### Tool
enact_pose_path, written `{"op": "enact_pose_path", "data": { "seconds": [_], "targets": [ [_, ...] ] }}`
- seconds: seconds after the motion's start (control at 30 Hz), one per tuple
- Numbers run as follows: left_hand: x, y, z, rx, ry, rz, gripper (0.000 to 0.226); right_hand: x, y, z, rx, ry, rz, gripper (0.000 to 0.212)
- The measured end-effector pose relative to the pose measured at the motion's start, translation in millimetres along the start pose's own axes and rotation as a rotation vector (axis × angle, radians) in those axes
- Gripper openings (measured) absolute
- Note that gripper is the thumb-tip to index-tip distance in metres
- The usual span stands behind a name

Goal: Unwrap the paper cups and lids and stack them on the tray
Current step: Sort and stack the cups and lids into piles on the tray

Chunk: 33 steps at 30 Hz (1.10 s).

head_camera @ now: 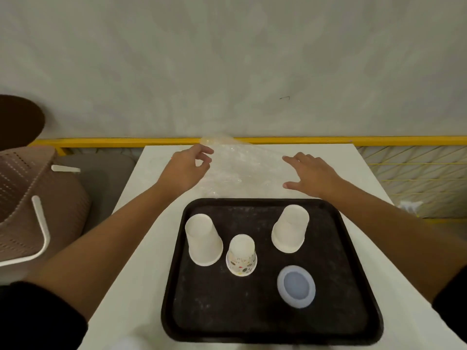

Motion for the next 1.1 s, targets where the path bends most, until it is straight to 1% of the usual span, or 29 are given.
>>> {"op": "enact_pose_path", "data": {
  "seconds": [0.17,0.27,0.37,0.53,0.7,0.9,1.0,1.1],
  "targets": [
    [36,22,25,0.046,-0.045,-0.107,0.023,45,-5,35,-0.106,0.091,-0.086,0.066],
    [62,35,37,0.116,-0.102,-0.162,0.022,80,-6,53,-0.257,0.144,-0.191,0.059],
    [88,45,42,0.199,-0.192,-0.201,0.020,118,-7,66,-0.386,0.208,-0.295,0.049],
    [129,54,37,0.253,-0.369,-0.263,0.017,185,-11,84,-0.478,0.293,-0.436,0.033],
    [162,70,23,0.325,-0.534,-0.328,0.019,259,-18,97,-0.531,0.361,-0.584,0.029],
    [192,108,10,0.373,-0.669,-0.420,0.021,344,-6,91,-0.640,0.429,-0.809,0.033],
    [194,125,12,0.422,-0.669,-0.436,0.021,380,4,77,-0.683,0.393,-0.884,0.051],
    [200,138,11,0.416,-0.683,-0.465,0.018,406,12,56,-0.718,0.301,-0.939,0.069]
  ]
}}
Point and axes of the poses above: each hand's wrist, its own x-axis away from the middle knuckle, its own z-axis out of the back of the hand, y = z × x, the point moved 8 cm from there along -x, towards the middle knuckle, and after that the axes turned 12 degrees about y, right-handed, at the moved point
